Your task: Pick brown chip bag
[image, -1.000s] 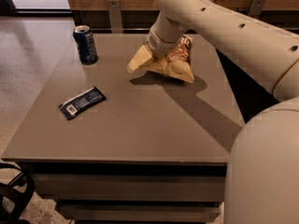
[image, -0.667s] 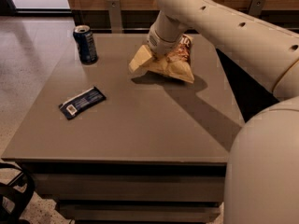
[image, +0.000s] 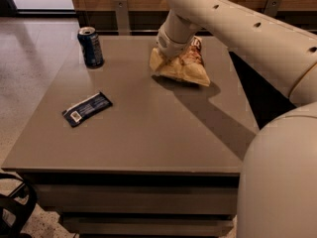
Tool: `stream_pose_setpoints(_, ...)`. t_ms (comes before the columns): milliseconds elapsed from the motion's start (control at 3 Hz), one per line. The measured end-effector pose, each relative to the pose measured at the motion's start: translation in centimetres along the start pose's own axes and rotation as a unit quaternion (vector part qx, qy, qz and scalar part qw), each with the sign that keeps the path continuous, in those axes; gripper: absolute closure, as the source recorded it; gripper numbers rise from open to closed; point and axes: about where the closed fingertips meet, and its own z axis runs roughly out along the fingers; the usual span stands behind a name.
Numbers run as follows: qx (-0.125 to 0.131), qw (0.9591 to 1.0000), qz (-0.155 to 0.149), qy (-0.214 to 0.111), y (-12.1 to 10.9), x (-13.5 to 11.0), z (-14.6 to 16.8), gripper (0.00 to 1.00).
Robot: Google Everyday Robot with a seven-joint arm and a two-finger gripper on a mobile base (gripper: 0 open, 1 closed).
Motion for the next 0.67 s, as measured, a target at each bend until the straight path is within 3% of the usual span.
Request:
stream_pose_setpoints(333, 0.0, 1.0, 0.0, 0.0, 0.0, -0.02, -0.04, 0.93)
stream_pose_setpoints(667, 0.0, 1.0, 0.0, 0.0, 0.0, -0.07, -0.13, 1.0)
